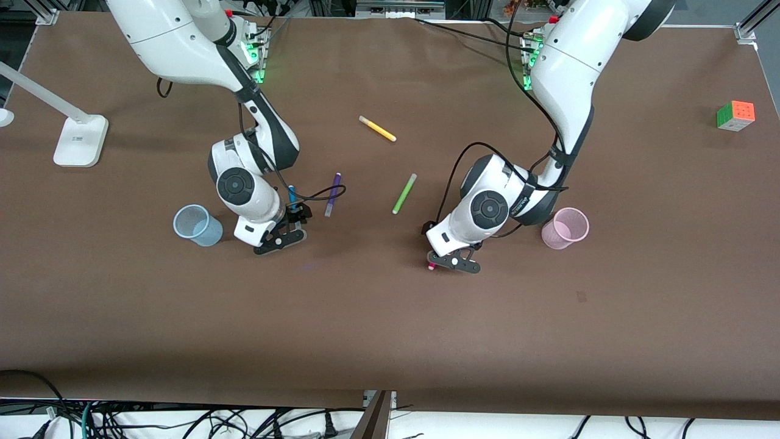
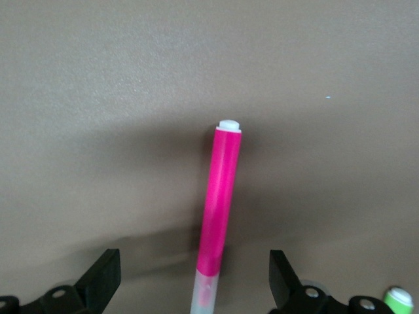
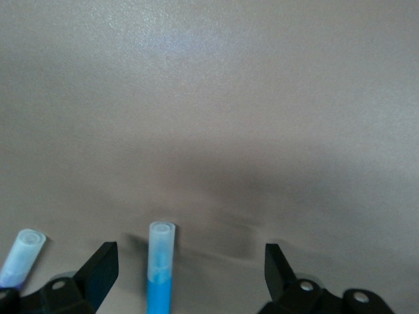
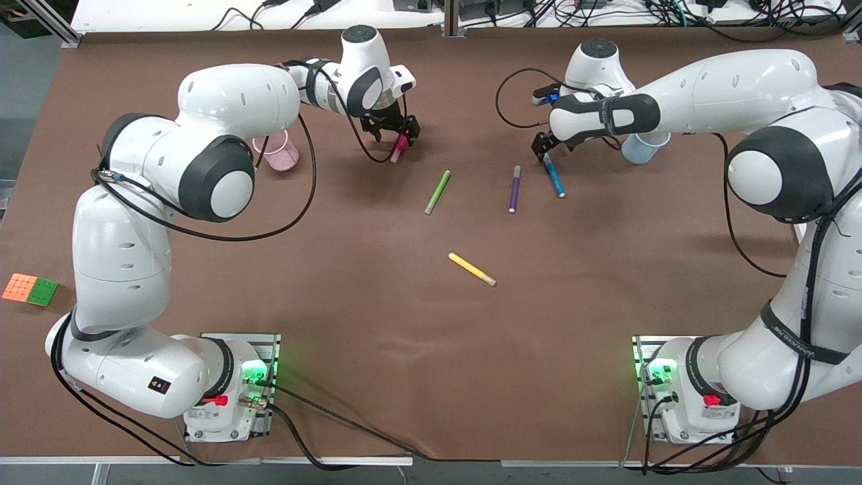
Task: Place pink and blue markers in matching cups
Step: 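Grasp the blue marker with the right gripper while the left gripper grasps the pink marker, then carry the blue marker to the blue cup while the left gripper carries pink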
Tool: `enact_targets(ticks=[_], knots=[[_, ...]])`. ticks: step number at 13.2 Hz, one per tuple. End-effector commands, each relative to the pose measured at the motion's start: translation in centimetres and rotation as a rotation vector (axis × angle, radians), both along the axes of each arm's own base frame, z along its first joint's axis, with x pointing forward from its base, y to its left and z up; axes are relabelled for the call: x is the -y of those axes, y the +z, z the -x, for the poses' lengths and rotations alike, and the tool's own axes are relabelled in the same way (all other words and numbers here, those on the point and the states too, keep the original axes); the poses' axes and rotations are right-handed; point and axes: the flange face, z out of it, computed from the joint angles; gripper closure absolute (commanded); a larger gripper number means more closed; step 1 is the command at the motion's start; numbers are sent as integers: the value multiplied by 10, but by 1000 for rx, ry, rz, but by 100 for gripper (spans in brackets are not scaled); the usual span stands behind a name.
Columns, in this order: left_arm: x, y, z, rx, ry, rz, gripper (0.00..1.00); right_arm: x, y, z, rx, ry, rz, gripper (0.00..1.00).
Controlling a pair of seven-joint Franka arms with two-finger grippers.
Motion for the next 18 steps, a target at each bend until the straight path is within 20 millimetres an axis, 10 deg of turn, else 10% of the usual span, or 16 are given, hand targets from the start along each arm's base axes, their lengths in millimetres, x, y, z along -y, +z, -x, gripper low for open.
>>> enact_targets(ticks=[1, 4, 7, 9, 13, 18], knots=[[4, -10, -4, 22, 12, -21, 0, -18, 4, 12, 12, -41, -2, 7], [3, -11, -4, 21, 12, -23, 49, -18, 3, 12, 11, -37, 0, 38], [3, -9, -5, 34, -7, -36, 65, -17, 3, 12, 11, -31, 0, 78], [2, -6, -7, 44, -13, -43, 98, -17, 3, 12, 11, -26, 0, 88], [-9, 25, -19, 75, -3, -36, 100, -13, 23, -1, 48, 23, -13, 89], [-95, 158, -35, -17, 112, -77, 100, -5, 113, -37, 149, 125, -34, 89]])
